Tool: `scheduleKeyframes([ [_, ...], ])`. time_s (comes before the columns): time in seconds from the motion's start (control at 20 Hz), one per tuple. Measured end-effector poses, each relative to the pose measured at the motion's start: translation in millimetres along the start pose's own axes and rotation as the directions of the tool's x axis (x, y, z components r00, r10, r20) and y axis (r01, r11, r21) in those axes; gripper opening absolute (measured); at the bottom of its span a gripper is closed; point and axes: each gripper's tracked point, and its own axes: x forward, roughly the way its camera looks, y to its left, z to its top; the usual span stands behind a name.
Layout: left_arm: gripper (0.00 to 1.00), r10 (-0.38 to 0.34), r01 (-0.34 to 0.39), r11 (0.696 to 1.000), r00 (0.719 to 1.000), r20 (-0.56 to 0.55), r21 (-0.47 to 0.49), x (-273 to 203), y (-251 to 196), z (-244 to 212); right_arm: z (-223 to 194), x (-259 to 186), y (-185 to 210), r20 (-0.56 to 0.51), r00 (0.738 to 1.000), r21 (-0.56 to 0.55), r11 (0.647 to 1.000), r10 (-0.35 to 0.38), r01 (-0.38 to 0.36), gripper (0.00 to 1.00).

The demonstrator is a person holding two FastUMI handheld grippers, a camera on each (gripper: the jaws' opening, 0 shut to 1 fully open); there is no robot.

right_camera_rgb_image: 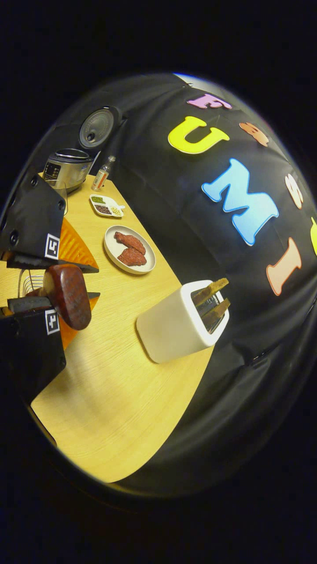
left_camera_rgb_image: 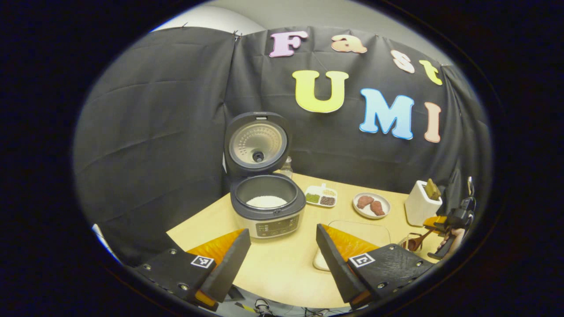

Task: Close the left gripper, press the button to open the rice cooker; take a wooden spoon from the chopstick holder with the right hand, scoop a spoonful of rice and pour it into the rice cooker, then put the wooden spoon back into the chopstick holder.

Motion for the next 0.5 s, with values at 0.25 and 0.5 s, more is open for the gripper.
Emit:
scheduleKeyframes([
  [0.25, 0.95, 0.036, -0.036, 0.999, 0.999, 0.005, -0.017, -3.4, 12.0, 1.3, -0.5, 0.2, -0.5, 0.004, 0.999, -0.035, 0.999, 0.037, -0.037, 0.35],
  [0.5, 0.95, 0.043, -0.043, 0.999, 0.997, 0.062, -0.008, 17.8, 33.2, 43.5, 6.1, -5.9, -18.7, 0.062, 0.998, -0.15, 0.989, -0.008, 0.018, 0.91],
])
